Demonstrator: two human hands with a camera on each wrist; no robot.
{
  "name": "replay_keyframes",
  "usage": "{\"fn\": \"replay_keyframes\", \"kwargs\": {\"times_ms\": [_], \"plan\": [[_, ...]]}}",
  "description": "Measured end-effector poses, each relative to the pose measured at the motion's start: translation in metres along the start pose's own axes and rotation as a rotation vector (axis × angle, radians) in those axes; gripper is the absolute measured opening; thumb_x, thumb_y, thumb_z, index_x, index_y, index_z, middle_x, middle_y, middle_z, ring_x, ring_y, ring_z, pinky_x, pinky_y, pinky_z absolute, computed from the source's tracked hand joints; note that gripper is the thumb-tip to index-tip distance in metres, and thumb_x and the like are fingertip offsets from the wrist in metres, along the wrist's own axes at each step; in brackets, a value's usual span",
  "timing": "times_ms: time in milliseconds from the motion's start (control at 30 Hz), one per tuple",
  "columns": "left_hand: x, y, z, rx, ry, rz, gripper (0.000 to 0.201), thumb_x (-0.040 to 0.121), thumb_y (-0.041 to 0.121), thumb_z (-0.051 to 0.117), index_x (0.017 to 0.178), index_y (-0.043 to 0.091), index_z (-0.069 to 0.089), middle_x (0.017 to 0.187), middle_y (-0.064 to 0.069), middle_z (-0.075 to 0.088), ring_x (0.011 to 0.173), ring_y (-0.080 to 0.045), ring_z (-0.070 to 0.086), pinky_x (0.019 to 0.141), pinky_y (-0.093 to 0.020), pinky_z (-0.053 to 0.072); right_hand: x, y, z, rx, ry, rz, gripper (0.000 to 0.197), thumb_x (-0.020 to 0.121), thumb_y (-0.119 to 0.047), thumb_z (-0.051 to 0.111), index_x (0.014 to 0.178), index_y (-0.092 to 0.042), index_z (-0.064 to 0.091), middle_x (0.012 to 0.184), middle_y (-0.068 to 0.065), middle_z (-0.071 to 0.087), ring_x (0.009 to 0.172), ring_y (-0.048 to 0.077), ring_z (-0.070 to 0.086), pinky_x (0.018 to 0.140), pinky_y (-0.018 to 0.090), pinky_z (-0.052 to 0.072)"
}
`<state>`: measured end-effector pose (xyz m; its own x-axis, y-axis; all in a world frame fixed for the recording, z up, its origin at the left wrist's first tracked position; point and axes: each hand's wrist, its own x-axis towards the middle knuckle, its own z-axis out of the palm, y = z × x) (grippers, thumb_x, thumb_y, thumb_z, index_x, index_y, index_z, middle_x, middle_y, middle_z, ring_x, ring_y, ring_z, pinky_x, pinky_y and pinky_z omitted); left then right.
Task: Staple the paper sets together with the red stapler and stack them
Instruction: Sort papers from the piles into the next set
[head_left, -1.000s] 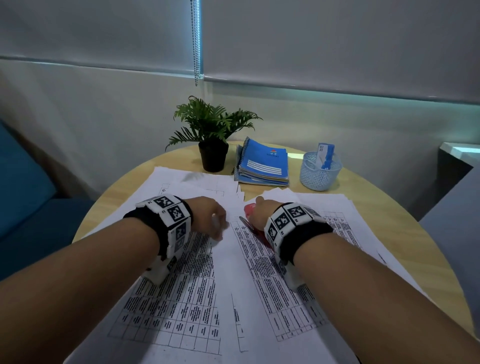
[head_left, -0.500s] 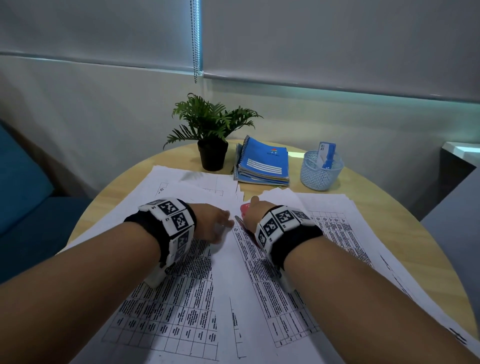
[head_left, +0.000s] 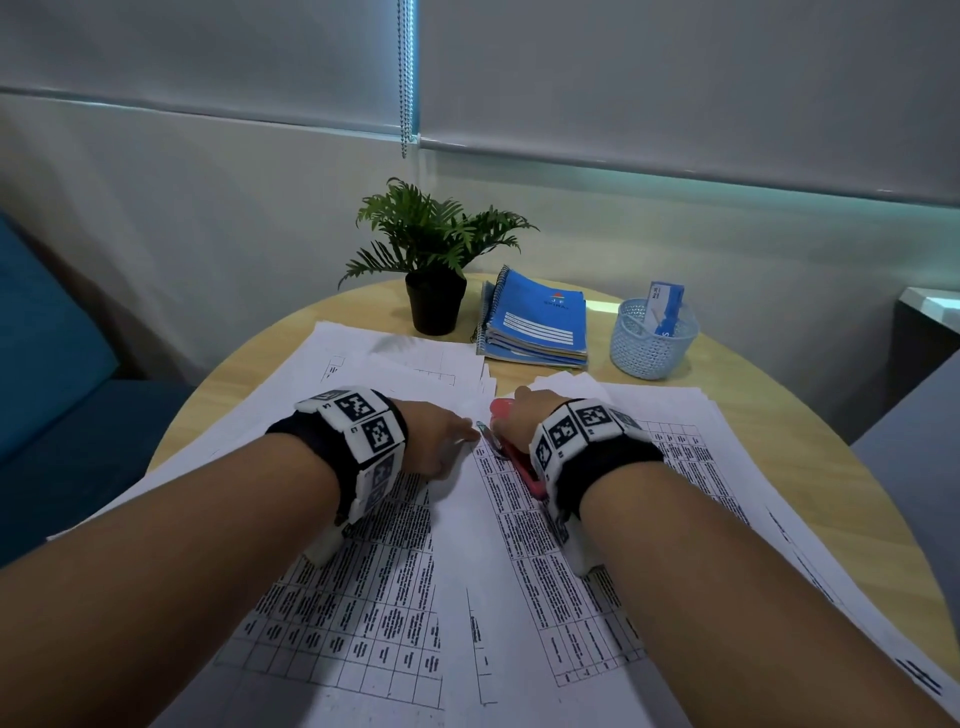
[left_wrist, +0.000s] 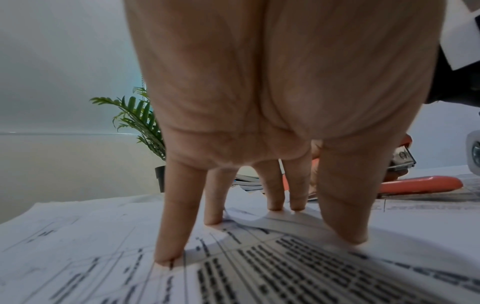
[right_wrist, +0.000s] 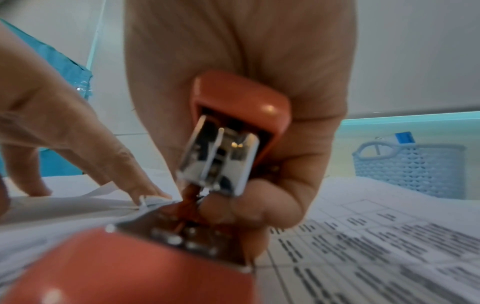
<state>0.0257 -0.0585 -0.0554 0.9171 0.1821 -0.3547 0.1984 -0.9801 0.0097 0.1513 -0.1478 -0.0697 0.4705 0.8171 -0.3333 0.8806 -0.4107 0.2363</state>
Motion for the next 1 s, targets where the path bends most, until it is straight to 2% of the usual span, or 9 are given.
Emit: {"fn": "replay_keyframes", "kwargs": {"times_ms": [200, 267, 400, 467, 533, 600, 767, 900, 1000], "plan": [[-0.001, 0.003, 0.0, 0.018, 0.024, -0.017, 0.055, 0.093, 0.02, 0.05, 0.145, 0.025, 0.031, 0.146, -0.003, 0.039, 0.131, -0.02, 0.041, 0.104, -0.028, 0.03, -0.01, 0.004, -0.007, -0.118, 0.032, 0.017, 0.029, 0.089, -0.041, 0.059, 0.112, -0.026, 0.05, 0.101, 0.002, 0.056, 0.089, 0.021, 0.055, 0.067, 0.034, 0.041], [0.0, 0.006, 0.0, 0.019, 0.035, -0.01, 0.056, 0.093, 0.018, 0.048, 0.146, 0.025, 0.029, 0.148, -0.001, 0.037, 0.132, -0.018, 0.039, 0.102, -0.023, 0.027, -0.011, 0.006, -0.007, -0.06, 0.001, 0.034, 0.018, 0.09, -0.038, 0.058, 0.094, -0.026, 0.046, 0.094, 0.001, 0.056, 0.077, 0.019, 0.047, 0.07, 0.034, 0.043], [0.001, 0.006, -0.001, -0.01, 0.024, -0.029, 0.057, 0.094, 0.017, 0.049, 0.147, 0.022, 0.028, 0.148, -0.001, 0.036, 0.132, -0.017, 0.039, 0.103, -0.023, 0.027, -0.002, 0.008, -0.002, 0.006, -0.02, 0.06, 0.027, 0.092, -0.035, 0.056, 0.081, -0.026, 0.034, 0.083, 0.0, 0.052, 0.074, 0.018, 0.047, 0.079, 0.036, 0.049], [0.002, 0.005, 0.001, -0.012, 0.018, -0.033, 0.055, 0.094, 0.018, 0.048, 0.146, 0.022, 0.03, 0.147, -0.002, 0.038, 0.132, -0.018, 0.04, 0.104, -0.025, 0.028, -0.006, 0.003, -0.002, 0.029, -0.036, 0.049, 0.022, 0.089, -0.032, 0.062, 0.091, -0.02, 0.045, 0.084, -0.002, 0.049, 0.084, 0.022, 0.053, 0.085, 0.038, 0.049], [0.002, 0.004, 0.002, -0.003, 0.02, -0.03, 0.052, 0.095, 0.019, 0.045, 0.145, 0.022, 0.032, 0.149, -0.002, 0.035, 0.133, -0.017, 0.038, 0.105, -0.023, 0.025, -0.006, 0.002, 0.002, -0.023, -0.037, 0.007, 0.035, 0.089, -0.032, 0.059, 0.119, -0.017, 0.047, 0.108, 0.006, 0.051, 0.103, 0.028, 0.056, 0.092, 0.041, 0.047], [0.003, 0.002, 0.0, -0.034, -0.009, -0.039, 0.052, 0.094, 0.02, 0.047, 0.144, 0.023, 0.034, 0.151, -0.002, 0.033, 0.136, -0.018, 0.034, 0.11, -0.027, 0.024, -0.01, 0.007, 0.009, -0.023, -0.03, -0.011, 0.037, 0.096, -0.03, 0.048, 0.129, -0.015, 0.044, 0.122, 0.011, 0.046, 0.112, 0.031, 0.054, 0.094, 0.04, 0.045], [0.008, 0.001, -0.008, -0.098, -0.009, -0.17, 0.06, 0.087, 0.031, 0.058, 0.142, 0.025, 0.036, 0.145, -0.003, 0.034, 0.13, -0.024, 0.041, 0.106, -0.036, 0.035, -0.036, 0.038, 0.023, 0.077, -0.031, 0.128, 0.037, 0.103, -0.035, 0.03, 0.129, -0.012, 0.043, 0.126, 0.013, 0.043, 0.11, 0.031, 0.055, 0.077, 0.037, 0.039], [0.015, 0.003, -0.011, -0.072, 0.064, -0.304, 0.064, 0.087, 0.033, 0.06, 0.141, 0.015, 0.033, 0.139, -0.01, 0.043, 0.126, -0.027, 0.046, 0.102, -0.037, 0.039, -0.062, 0.072, 0.039, 0.134, -0.037, 0.293, 0.039, 0.103, -0.033, 0.027, 0.131, -0.009, 0.041, 0.13, 0.014, 0.044, 0.118, 0.032, 0.051, 0.095, 0.04, 0.04], [0.017, 0.009, -0.016, -0.035, 0.081, -0.346, 0.055, 0.086, 0.028, 0.059, 0.135, 0.009, 0.042, 0.133, -0.012, 0.048, 0.123, -0.026, 0.049, 0.098, -0.033, 0.042, -0.069, 0.092, 0.052, 0.184, -0.059, 0.391, 0.045, 0.102, -0.042, 0.023, 0.131, -0.015, 0.043, 0.13, 0.014, 0.041, 0.118, 0.033, 0.05, 0.097, 0.045, 0.041]]}}
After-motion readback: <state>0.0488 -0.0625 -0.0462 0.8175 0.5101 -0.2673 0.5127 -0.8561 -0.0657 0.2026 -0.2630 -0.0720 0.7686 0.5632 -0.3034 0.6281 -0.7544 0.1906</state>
